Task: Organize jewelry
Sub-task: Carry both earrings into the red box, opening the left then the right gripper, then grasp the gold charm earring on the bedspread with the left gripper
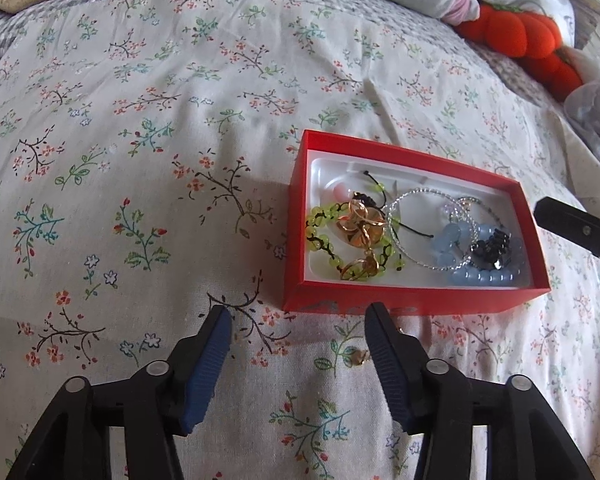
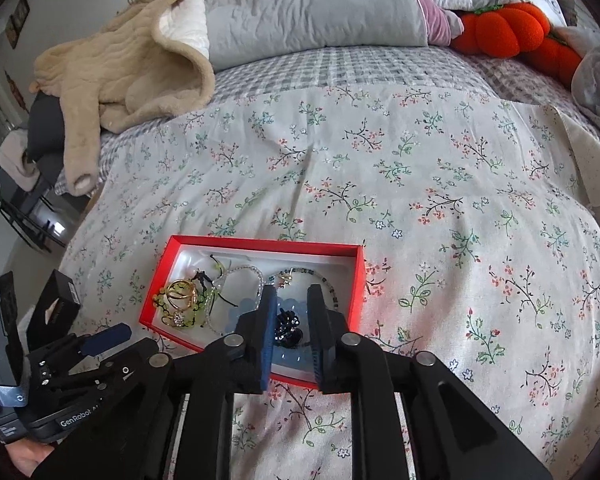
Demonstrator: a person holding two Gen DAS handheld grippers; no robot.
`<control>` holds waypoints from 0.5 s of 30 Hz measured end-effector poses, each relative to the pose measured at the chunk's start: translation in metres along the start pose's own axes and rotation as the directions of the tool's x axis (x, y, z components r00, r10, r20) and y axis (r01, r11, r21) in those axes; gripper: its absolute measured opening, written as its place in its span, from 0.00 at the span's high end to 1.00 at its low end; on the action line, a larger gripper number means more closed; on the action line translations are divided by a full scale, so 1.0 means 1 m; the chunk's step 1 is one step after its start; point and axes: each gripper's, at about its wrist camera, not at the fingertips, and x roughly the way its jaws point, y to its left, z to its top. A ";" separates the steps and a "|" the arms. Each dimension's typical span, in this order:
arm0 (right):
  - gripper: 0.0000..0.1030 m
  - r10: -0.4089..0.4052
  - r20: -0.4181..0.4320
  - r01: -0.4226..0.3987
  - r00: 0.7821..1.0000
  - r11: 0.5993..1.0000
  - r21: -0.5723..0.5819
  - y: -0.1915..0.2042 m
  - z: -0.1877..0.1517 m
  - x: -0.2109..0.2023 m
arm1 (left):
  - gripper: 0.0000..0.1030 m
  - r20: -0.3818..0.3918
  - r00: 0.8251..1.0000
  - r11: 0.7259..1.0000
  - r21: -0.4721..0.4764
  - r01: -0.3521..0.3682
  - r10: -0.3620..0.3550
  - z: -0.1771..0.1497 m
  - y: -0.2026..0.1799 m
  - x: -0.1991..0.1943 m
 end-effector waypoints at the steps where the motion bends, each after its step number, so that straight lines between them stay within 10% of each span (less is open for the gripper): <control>1: 0.74 0.000 0.003 0.000 1.000 1.000 0.002 0.000 -0.001 -0.004 | 0.37 -0.002 1.000 1.000 -0.008 0.000 0.000 0.000 0.001 -0.001; 15: 0.40 -0.088 -0.084 0.082 0.993 0.995 -0.062 0.007 -0.042 -0.027 | 0.21 -0.070 0.989 0.991 0.032 -0.132 0.134 -0.020 0.007 0.007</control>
